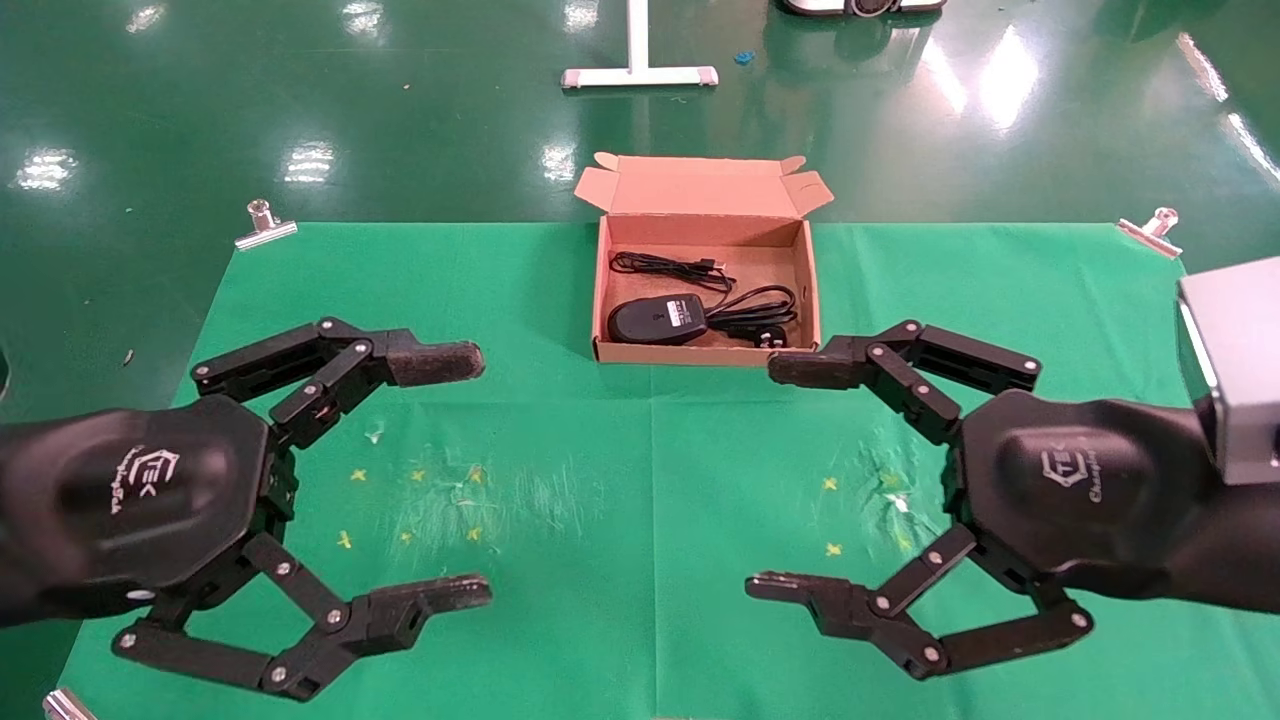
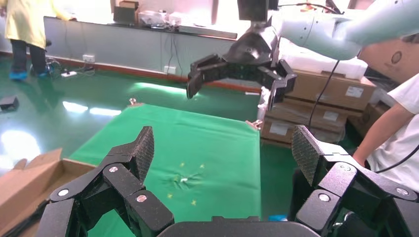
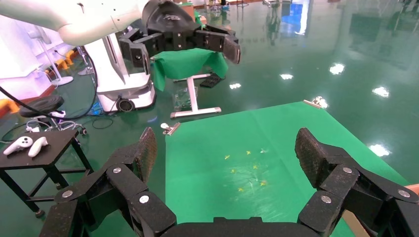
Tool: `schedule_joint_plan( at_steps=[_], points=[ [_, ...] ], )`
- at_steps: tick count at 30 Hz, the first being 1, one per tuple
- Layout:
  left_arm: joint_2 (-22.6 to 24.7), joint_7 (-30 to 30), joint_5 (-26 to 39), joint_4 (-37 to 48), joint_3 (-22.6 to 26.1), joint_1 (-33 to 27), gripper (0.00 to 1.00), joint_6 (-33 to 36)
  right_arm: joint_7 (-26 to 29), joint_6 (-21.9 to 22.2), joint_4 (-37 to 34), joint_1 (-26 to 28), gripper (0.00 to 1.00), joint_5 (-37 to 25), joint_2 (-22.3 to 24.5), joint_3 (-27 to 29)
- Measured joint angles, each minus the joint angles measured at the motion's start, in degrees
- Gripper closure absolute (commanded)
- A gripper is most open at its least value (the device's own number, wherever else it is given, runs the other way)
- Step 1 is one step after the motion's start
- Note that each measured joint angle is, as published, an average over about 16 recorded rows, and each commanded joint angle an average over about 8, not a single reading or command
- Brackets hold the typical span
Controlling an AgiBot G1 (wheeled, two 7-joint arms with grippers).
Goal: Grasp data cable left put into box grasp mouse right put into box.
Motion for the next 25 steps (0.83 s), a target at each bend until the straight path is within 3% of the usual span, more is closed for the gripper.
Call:
schedule_joint_plan(
  at_steps=[25],
  points=[
    [0.0,0.1,0.2,0.0,0.1,-0.1,0.0,0.0,0.0,0.0,0.0,0.0,0.0,0.0,0.0,0.0]
  ],
)
